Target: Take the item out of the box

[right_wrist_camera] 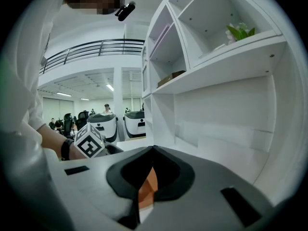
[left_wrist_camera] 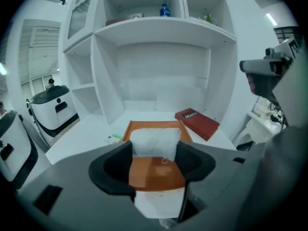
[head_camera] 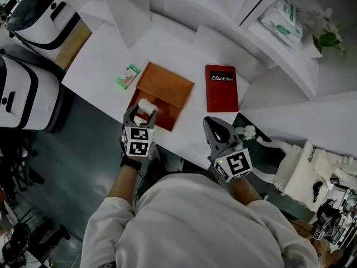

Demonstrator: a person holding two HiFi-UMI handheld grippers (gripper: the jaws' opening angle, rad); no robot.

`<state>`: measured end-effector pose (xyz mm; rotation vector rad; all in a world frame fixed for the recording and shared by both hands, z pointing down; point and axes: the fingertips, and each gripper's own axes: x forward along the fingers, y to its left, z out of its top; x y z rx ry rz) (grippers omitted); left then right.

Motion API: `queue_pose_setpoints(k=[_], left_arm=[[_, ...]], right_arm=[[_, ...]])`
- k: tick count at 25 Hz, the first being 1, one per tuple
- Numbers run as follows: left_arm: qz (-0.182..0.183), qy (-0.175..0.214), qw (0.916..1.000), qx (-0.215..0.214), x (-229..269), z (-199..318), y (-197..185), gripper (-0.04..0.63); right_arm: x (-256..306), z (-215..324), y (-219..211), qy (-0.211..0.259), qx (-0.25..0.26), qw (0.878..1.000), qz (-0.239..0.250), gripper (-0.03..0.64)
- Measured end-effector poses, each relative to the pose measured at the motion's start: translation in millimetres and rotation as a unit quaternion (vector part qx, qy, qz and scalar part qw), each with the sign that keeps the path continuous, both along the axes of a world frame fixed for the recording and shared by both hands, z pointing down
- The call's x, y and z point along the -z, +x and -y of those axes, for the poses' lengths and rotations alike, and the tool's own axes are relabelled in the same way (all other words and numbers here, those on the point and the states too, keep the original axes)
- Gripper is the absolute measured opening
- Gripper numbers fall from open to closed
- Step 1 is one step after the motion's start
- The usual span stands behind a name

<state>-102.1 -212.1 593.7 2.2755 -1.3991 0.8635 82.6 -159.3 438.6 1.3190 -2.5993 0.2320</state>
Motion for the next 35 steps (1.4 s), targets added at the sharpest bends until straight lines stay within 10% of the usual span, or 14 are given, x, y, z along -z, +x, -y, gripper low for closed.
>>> queue_pose_setpoints(k=[35], left_arm=[[-0.157,0.249,0.9543,-0.052,232.9,-44.8,-39.2,0.276]], right_arm=[[52.6,-6.1,-50.6,0.067,-0.011,0.998,-0.014,0.021]])
